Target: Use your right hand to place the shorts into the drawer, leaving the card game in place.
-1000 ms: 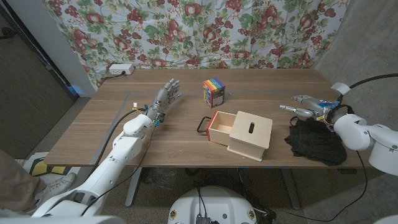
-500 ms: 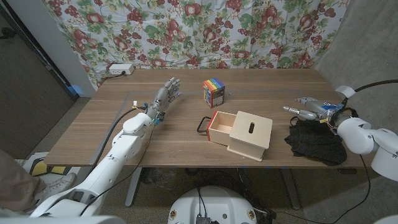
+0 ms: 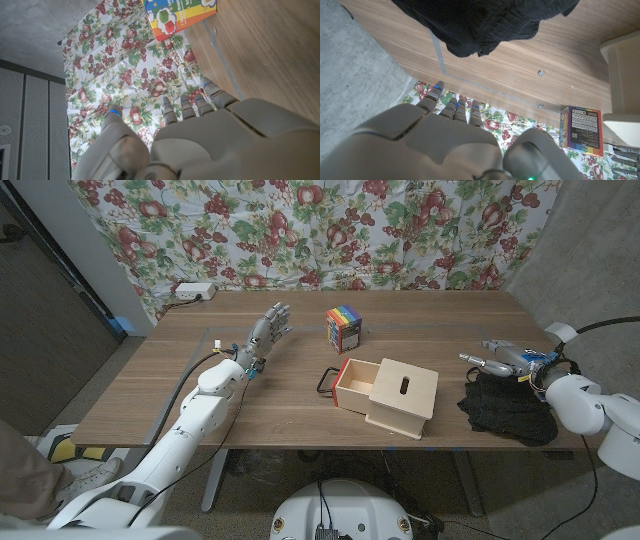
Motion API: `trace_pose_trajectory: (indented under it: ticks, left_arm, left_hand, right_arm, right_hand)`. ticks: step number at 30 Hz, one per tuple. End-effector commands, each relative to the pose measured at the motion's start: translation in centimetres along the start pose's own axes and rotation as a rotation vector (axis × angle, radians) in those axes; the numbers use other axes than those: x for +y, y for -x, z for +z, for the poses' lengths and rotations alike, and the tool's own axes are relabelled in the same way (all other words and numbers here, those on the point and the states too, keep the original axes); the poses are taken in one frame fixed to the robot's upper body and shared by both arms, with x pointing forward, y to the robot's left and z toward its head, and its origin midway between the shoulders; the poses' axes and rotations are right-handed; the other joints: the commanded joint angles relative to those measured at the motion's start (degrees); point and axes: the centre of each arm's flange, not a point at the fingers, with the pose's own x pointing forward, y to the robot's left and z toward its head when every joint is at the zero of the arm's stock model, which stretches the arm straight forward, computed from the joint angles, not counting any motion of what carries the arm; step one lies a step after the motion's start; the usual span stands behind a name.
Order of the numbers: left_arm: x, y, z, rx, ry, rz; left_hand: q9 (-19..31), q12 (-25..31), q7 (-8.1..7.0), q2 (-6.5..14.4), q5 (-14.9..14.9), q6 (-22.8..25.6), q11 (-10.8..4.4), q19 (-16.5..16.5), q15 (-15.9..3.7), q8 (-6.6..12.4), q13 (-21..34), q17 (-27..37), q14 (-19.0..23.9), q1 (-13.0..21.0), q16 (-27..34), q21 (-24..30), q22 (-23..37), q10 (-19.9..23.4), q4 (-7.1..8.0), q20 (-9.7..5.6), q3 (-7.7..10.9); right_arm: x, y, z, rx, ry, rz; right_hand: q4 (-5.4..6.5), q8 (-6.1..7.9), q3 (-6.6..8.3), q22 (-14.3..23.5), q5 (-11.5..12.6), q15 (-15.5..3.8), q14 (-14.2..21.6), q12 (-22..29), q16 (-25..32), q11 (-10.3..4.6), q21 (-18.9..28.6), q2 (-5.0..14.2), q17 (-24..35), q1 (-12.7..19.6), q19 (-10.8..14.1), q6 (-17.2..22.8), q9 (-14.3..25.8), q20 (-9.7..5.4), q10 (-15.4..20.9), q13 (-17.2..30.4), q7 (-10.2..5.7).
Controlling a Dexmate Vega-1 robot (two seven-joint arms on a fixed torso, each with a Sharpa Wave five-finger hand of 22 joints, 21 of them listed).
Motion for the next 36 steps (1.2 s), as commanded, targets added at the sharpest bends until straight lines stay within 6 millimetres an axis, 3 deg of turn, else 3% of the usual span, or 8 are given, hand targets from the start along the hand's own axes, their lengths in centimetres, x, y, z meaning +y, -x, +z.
trace_pose_trajectory:
  ticks: [1,13,17,24,30,36]
  left_arm:
    - [0.2,0.2,0.1,-0.003,0.000,0.009]
    - [0.3,-0.2,0.0,-0.001,0.000,0.001]
    - [0.3,-0.4,0.0,-0.001,0.004,-0.005]
    - [0.4,-0.3,-0.1,0.002,0.004,-0.005]
    - [0.4,-0.3,-0.1,0.003,0.008,-0.005]
    - [0.6,-0.2,-0.1,0.000,0.015,0.002]
  left_hand:
    - [0.1,0.1,-0.12,-0.1,-0.2,0.6,0.01,0.1,-0.89,0.14,0.2,0.2,-0.5,0.3,0.4,0.1,0.1,0.0,0.14,-0.44,0.13]
    - [0.1,0.0,-0.12,-0.2,-0.2,0.7,0.07,0.0,-0.82,0.13,0.2,0.2,-0.5,0.4,0.4,0.1,0.1,-0.1,0.14,-0.42,0.11]
    - [0.1,0.1,-0.12,-0.2,-0.2,0.7,0.06,0.0,-0.80,0.11,0.2,0.2,-0.5,0.4,0.4,0.1,0.1,0.0,0.14,-0.43,0.11]
    - [0.1,0.0,-0.12,-0.2,-0.2,0.7,0.07,0.3,-0.79,0.09,0.2,0.2,-0.5,0.4,0.4,0.2,0.1,-0.1,0.14,-0.35,0.10]
    - [0.1,0.1,-0.12,-0.2,-0.2,0.7,0.12,0.2,-0.80,0.08,0.2,0.2,-0.5,0.4,0.4,0.2,0.1,0.0,0.14,-0.35,0.10]
    - [0.1,0.1,-0.12,-0.2,-0.2,0.7,0.11,0.3,-0.84,0.08,0.2,0.2,-0.5,0.4,0.5,0.3,0.1,0.0,0.14,-0.26,0.10]
  right_arm:
    - [0.5,0.5,-0.4,0.024,-0.029,-0.017]
    - [1.3,1.0,-0.9,0.052,-0.047,-0.027]
    - [1.5,1.1,-1.0,0.058,-0.040,-0.024]
    - [1.6,1.2,-1.3,0.070,-0.039,-0.016]
    - [1.8,1.1,-1.5,0.074,-0.037,-0.019]
    - [2.0,1.0,-1.5,0.073,-0.031,-0.001]
  right_hand:
    - [-0.04,0.01,-0.54,0.0,0.4,0.23,0.1,0.1,-0.1,0.24,-0.3,0.01,0.2,0.4,0.4,0.0,0.2,0.17,0.5,0.3,0.27]
    - [-0.21,0.09,-0.53,0.0,0.7,0.40,-0.7,0.1,-0.5,0.32,-0.4,0.11,0.2,0.7,0.5,0.1,0.2,0.04,0.6,0.3,0.34]
    - [-0.43,0.13,-0.49,0.0,1.0,0.61,-0.9,0.0,-0.5,0.37,-0.1,0.20,0.1,1.1,1.8,0.2,0.2,1.87,0.6,0.3,0.41]
    - [-0.61,0.10,-0.49,0.0,1.2,0.77,-0.8,0.0,-0.5,0.27,-0.1,0.17,0.1,1.5,2.0,0.0,0.2,1.92,0.5,0.3,0.32]
    - [-1.28,-0.12,-0.45,-0.1,1.8,0.76,0.1,-0.1,-0.2,0.08,0.4,0.01,0.1,2.7,4.4,-1.0,0.2,3.47,0.3,0.4,0.45]
    - [-2.04,0.08,-0.40,-0.1,2.4,1.35,1.1,-0.2,0.0,0.41,0.7,-0.15,0.1,4.0,6.6,-1.0,0.2,6.11,0.2,0.4,0.47]
